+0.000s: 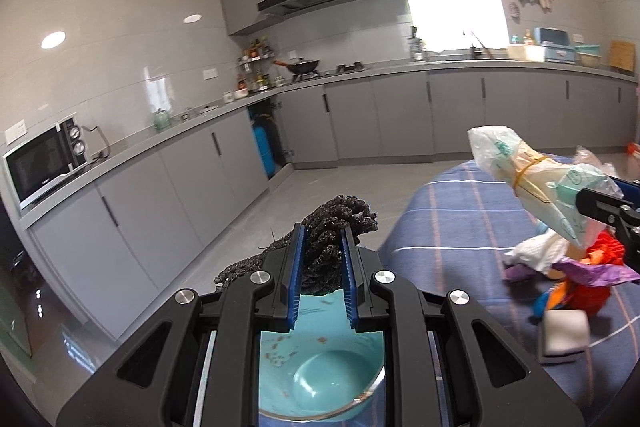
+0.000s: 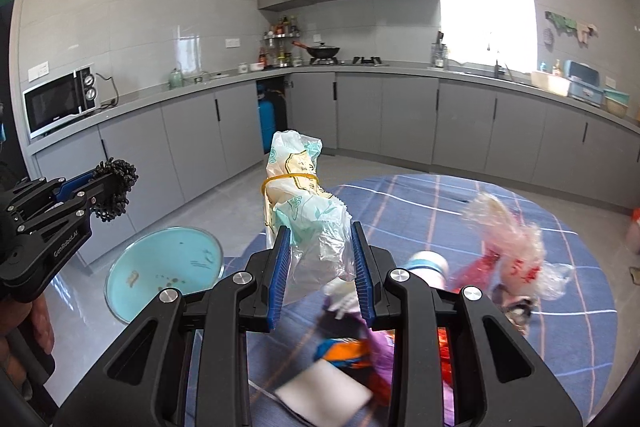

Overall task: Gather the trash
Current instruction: 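Carry both items over the blue bin and open both grippers to drop them, then return to the pile and grasp the white tissue with the left gripper, then grasp the clear plastic bag with red print with the right gripper, then move both grippers over the blue bin and release tissue and plastic bag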

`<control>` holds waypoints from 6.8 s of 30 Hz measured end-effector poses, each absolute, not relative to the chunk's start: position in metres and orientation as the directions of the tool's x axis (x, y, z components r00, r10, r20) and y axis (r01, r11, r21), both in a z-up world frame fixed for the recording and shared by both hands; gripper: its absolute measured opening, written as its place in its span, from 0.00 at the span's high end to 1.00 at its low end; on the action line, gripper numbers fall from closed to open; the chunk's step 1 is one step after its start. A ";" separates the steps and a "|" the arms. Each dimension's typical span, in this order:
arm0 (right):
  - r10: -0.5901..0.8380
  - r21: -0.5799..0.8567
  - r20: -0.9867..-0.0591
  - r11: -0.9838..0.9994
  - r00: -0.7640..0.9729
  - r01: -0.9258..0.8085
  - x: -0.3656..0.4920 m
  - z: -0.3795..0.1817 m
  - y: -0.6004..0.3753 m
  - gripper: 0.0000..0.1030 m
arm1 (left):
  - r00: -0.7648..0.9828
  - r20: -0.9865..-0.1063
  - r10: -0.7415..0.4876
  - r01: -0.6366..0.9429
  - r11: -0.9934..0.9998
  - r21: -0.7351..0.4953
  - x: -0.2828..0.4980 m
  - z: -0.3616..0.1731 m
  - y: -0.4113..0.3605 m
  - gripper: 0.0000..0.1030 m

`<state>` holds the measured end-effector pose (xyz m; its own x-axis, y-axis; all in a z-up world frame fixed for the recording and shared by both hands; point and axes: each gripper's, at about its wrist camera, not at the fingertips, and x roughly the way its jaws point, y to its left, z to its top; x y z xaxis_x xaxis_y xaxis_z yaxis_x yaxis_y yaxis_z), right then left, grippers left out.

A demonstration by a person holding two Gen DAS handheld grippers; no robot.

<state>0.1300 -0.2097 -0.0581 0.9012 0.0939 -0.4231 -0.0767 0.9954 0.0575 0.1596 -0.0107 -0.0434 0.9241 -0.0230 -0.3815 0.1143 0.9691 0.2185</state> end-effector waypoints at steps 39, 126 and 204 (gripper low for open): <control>0.295 0.048 -0.520 0.947 0.802 -0.317 0.201 -0.091 -0.086 0.67 | 0.882 -0.456 0.121 -0.007 0.969 0.245 0.213 -0.077 0.060 0.78; -0.235 0.134 -0.461 0.935 0.856 0.328 0.076 -0.111 -0.392 0.21 | 0.722 -0.628 -0.290 0.528 0.818 0.230 0.184 -0.110 -0.222 0.92; 0.013 0.038 -0.452 0.999 0.892 0.005 0.154 -0.061 -0.275 0.83 | 0.929 -0.358 -0.090 0.179 0.958 0.225 0.164 -0.040 -0.070 0.96</control>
